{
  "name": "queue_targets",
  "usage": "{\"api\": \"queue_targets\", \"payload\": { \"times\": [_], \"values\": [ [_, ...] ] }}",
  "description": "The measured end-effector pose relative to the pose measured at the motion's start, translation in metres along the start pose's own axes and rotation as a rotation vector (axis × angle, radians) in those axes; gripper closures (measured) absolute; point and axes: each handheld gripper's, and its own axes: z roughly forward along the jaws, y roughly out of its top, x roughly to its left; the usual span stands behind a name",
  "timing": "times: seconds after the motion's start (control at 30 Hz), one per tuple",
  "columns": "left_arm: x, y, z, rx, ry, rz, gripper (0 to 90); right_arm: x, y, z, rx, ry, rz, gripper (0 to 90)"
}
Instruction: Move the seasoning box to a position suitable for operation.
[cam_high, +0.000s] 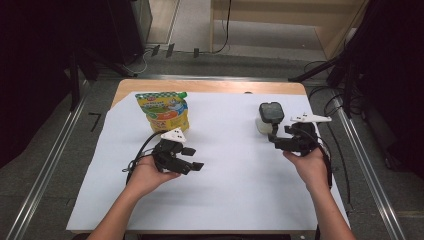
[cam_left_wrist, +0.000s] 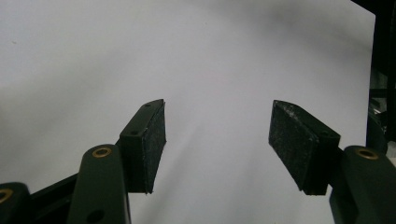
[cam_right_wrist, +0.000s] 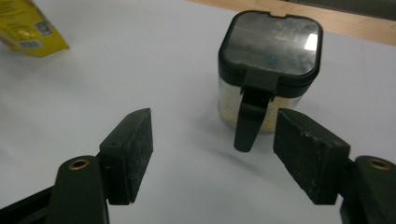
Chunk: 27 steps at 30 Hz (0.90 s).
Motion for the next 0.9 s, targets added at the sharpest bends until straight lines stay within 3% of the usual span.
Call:
{"api": "queue_targets", "payload": {
  "times": [0.37, 0.53, 0.7, 0.83, 0.9],
  "values": [
    [-0.003, -0.006, -0.003, 0.008, 0.015, -0.002, 37.4, -0.015, 0.008, 0.03, -0.026, -0.087, 0.054, 13.4],
    [-0.006, -0.01, -0.004, 0.011, 0.017, -0.002, 37.5, -0.018, 0.011, 0.045, -0.032, -0.13, 0.077, 12.9],
    [-0.007, -0.014, -0.004, 0.014, 0.016, -0.018, 37.9, -0.02, 0.012, 0.061, -0.009, -0.143, 0.062, 12.9],
    [-0.008, -0.017, -0.005, 0.014, 0.02, -0.029, 38.0, -0.021, 0.013, 0.068, -0.021, -0.139, 0.063, 12.0],
    [-0.009, -0.018, -0.005, 0.015, 0.021, -0.032, 38.1, -0.023, 0.014, 0.077, -0.015, -0.162, 0.066, 12.0]
  ]
}}
